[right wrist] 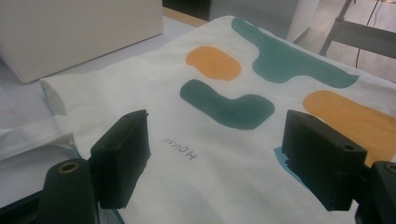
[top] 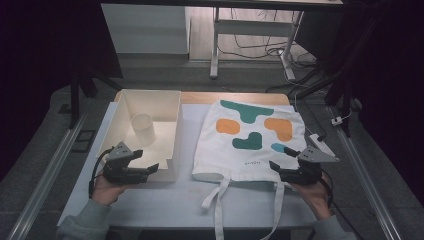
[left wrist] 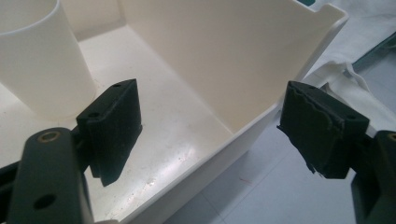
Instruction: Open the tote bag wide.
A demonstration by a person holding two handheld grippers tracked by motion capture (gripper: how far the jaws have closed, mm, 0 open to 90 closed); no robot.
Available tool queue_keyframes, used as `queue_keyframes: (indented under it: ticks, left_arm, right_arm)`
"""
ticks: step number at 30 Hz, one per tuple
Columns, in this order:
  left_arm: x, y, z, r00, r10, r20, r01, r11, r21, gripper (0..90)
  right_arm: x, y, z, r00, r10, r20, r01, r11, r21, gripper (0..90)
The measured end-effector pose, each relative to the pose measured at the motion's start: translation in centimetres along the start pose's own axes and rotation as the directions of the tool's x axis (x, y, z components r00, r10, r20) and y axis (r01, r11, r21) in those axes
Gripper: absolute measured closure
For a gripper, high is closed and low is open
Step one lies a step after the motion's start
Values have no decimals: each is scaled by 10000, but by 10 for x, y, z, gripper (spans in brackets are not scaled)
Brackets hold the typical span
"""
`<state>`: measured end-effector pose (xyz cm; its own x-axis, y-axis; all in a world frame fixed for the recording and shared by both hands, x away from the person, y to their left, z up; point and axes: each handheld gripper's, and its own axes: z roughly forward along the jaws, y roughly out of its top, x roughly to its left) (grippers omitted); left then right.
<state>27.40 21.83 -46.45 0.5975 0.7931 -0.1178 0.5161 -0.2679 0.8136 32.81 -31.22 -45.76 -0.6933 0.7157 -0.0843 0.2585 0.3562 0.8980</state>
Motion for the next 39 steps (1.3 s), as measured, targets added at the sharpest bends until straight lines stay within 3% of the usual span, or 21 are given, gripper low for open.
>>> queue_keyframes:
  ticks: [20,30,39]
  left_arm:
    - [-4,7,-11,9999,25,-150,-34,9983,-585,215]
    - [-13,24,-20,9997,152,192,-128,9926,-1208,215]
    - [-23,36,-16,9982,413,429,-353,9905,-1330,215]
  right_arm:
    - [0,-1,1,10000,7,16,-7,10000,46,236]
    - [0,-1,1,10000,10,-4,-10,10000,25,237]
    - [0,-1,2,10000,-3,-18,3,10000,40,239]
